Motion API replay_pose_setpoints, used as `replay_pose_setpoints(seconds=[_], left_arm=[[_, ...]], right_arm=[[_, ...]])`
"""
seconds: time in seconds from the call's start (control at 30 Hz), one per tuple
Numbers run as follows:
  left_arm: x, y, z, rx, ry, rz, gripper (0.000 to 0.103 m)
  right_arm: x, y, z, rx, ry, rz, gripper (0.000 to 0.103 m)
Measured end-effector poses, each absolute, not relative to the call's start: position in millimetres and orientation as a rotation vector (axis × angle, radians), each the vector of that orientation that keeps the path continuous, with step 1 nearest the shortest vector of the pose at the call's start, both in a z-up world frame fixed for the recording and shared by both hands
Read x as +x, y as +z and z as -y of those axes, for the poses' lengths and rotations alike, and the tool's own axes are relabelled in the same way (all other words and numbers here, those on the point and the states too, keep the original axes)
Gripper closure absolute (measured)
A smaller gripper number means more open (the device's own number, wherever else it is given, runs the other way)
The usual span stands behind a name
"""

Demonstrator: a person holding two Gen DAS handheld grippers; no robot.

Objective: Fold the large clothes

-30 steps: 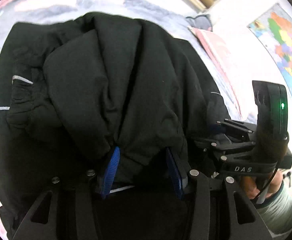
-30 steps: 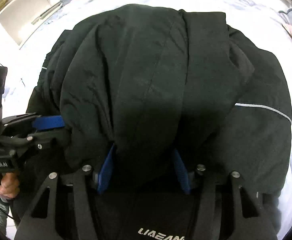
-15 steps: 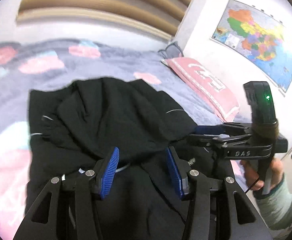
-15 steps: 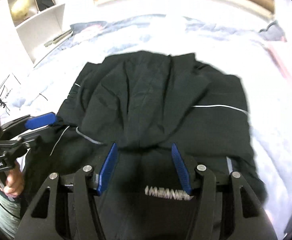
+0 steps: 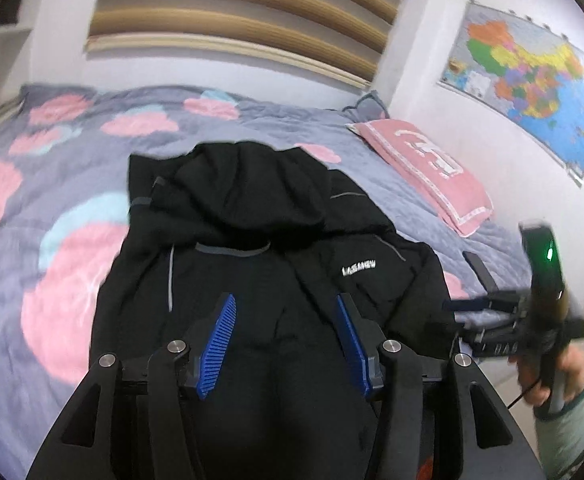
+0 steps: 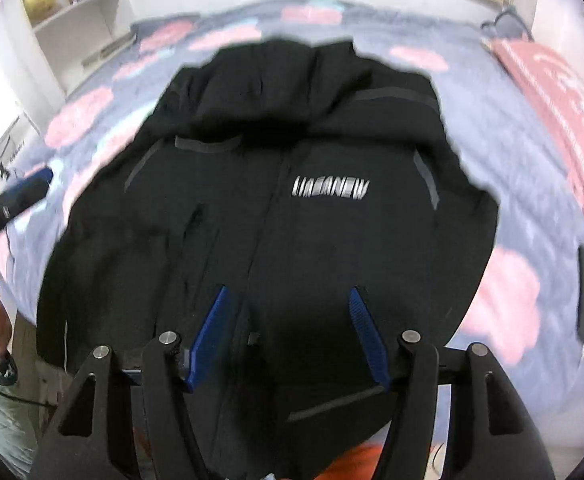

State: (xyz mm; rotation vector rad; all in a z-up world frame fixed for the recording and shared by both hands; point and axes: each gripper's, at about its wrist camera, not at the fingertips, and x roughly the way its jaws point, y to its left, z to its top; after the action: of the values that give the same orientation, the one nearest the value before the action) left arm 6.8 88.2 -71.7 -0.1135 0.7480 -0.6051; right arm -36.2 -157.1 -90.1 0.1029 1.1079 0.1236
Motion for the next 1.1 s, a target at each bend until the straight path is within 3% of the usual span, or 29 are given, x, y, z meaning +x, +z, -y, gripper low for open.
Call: replay_pose_setpoints(seconds=[0.17, 0.3, 0.47, 0.53, 0.8, 0.97, 1.03, 1.1], left_arm=[[6, -97, -109, -0.184, -0.561, -0.803, 0.05], [3, -107, -127, -0.226, -0.521, -0.825, 0.05], [-6, -112, -145, -0.213, -0.489, -0.836, 0.05], [-8, -115, -151, -0.212, -0.484, -0.842, 0.05], [-11, -135, -168, -0.23, -0.456, -0.884, 0.05], [-9, -139, -164, -0.247, -0.447, -0.894, 0.05], [-9, -138, -160, -0.248, -0.457, -0.892, 0.05], [-12, -136, -154, -0.228, -0.463, -0.888, 0.05]], right_arm=[[-32, -115, 138, -0.029, 0.006, -1.103, 0.038], [-25, -131, 130, -0.052, -0.011, -1.109, 0.081], [-56, -97, 169, -0.019, -0.084, -1.054, 0.085], [-80, -83, 198, -0.012, -0.153, -1.044, 0.092], [-170, -68, 320, 0.07, -0.431, -1.092, 0.091], [-156, -41, 290, 0.066, -0.27, -1.037, 0.085], [-139, -38, 262, 0.041, -0.189, -1.021, 0.064], [-119, -37, 224, 0.001, -0.098, -0.998, 0.055]])
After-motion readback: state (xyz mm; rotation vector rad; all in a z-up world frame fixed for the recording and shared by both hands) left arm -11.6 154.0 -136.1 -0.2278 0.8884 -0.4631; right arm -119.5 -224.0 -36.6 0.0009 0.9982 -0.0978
